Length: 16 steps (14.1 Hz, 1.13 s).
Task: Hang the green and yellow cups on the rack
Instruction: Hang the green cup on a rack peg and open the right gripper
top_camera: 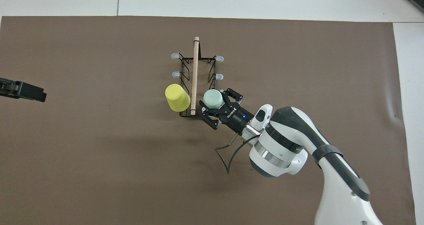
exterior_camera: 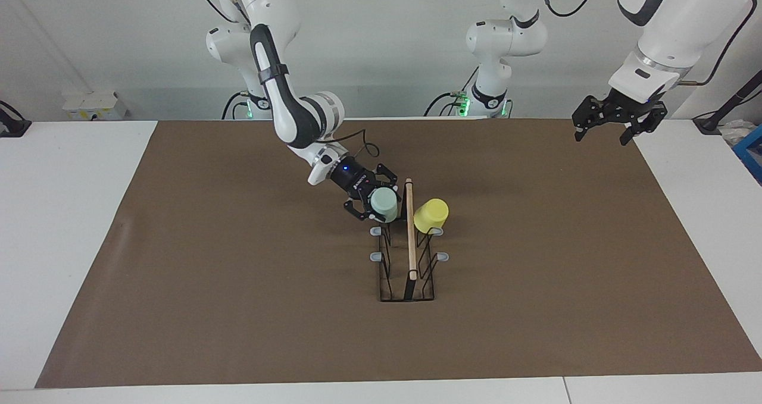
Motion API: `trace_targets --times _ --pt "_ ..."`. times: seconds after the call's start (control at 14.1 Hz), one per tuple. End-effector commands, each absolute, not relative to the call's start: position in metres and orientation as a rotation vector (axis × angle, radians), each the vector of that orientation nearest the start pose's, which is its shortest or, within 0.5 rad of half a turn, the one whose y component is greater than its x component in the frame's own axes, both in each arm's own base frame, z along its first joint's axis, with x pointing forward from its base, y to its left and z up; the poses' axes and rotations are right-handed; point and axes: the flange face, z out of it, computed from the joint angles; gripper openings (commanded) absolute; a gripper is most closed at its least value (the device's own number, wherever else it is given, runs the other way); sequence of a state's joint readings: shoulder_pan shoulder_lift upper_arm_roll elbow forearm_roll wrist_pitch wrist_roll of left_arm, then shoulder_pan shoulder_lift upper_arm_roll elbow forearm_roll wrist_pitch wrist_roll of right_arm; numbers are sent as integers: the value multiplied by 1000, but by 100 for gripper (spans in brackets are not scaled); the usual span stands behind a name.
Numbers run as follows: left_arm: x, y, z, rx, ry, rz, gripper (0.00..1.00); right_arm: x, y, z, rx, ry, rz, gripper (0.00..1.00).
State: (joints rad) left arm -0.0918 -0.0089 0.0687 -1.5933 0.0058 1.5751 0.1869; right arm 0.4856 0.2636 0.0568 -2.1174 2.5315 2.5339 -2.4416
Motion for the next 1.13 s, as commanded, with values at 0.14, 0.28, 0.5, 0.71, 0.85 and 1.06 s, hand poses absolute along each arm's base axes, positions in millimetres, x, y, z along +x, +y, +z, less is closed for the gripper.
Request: trace_targets --times 0.14,0.28,0.5,0.71,0.85,1.06 --pt "546 -12 619 -3133 352 25 100 495 292 288 -1985 -587 -1337 99" --pt "546 -11 618 -3133 350 28 100 495 290 288 -1992 -588 -1336 100" --pt "546 -11 618 -3133 350 28 100 494 288 287 -2019 -583 -1322 100" --pt "546 -11 618 -3133 350 28 100 492 285 286 -2060 -574 -1300 100" --pt "546 -11 618 -3133 350 28 100 489 280 285 -2115 -585 -1280 100" --pt "546 -11 619 -3133 350 25 100 484 279 289 -2171 -609 -1260 100"
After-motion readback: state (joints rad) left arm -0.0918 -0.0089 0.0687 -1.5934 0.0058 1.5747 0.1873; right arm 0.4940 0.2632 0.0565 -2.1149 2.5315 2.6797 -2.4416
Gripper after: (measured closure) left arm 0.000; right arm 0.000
